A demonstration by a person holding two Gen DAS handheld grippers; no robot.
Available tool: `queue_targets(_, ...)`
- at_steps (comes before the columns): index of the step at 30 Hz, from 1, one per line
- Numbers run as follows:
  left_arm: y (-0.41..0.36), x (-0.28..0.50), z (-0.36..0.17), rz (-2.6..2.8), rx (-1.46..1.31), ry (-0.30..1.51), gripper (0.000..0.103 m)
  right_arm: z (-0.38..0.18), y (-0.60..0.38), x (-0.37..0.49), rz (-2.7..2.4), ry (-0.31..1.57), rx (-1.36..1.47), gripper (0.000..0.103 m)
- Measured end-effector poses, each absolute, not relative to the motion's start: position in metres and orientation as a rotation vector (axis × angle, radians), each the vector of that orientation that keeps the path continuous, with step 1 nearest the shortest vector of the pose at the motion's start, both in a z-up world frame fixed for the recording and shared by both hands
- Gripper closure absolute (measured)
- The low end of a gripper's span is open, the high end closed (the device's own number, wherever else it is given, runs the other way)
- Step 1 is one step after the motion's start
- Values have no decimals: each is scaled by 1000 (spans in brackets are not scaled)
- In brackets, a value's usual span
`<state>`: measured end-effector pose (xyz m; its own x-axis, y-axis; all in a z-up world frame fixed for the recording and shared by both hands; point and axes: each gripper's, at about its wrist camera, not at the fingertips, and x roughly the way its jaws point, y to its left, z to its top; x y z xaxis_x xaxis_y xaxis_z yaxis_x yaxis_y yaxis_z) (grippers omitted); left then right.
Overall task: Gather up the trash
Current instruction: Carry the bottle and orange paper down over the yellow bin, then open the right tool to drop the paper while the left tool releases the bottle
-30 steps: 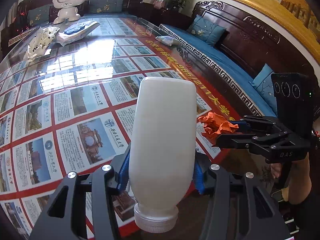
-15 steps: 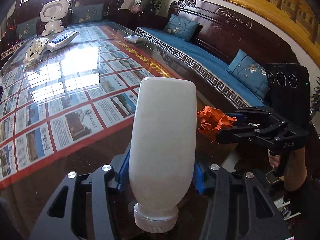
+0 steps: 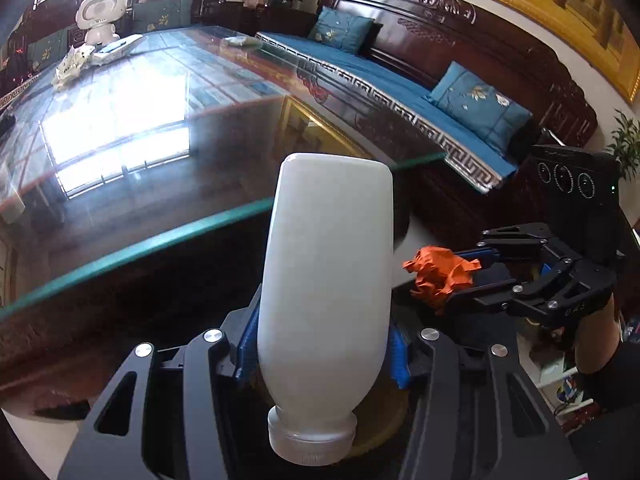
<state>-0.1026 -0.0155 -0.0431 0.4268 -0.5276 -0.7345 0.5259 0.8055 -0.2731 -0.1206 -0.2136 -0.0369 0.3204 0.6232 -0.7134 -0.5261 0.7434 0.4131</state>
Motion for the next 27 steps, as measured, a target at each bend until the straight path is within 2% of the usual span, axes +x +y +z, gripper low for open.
queue_targets(14, -25, -150, -101, -691, 42, 1001, 52, -87, -202, -157, 728, 1058, 141, 59)
queue_targets(22, -36, -149, -118, -710, 44, 1034, 52, -100, -207, -165, 691, 1084, 133, 46)
queue_targets(27, -43, -148, -128, -715, 51, 1061, 52, -107, -215, -166, 683, 1090, 153, 46)
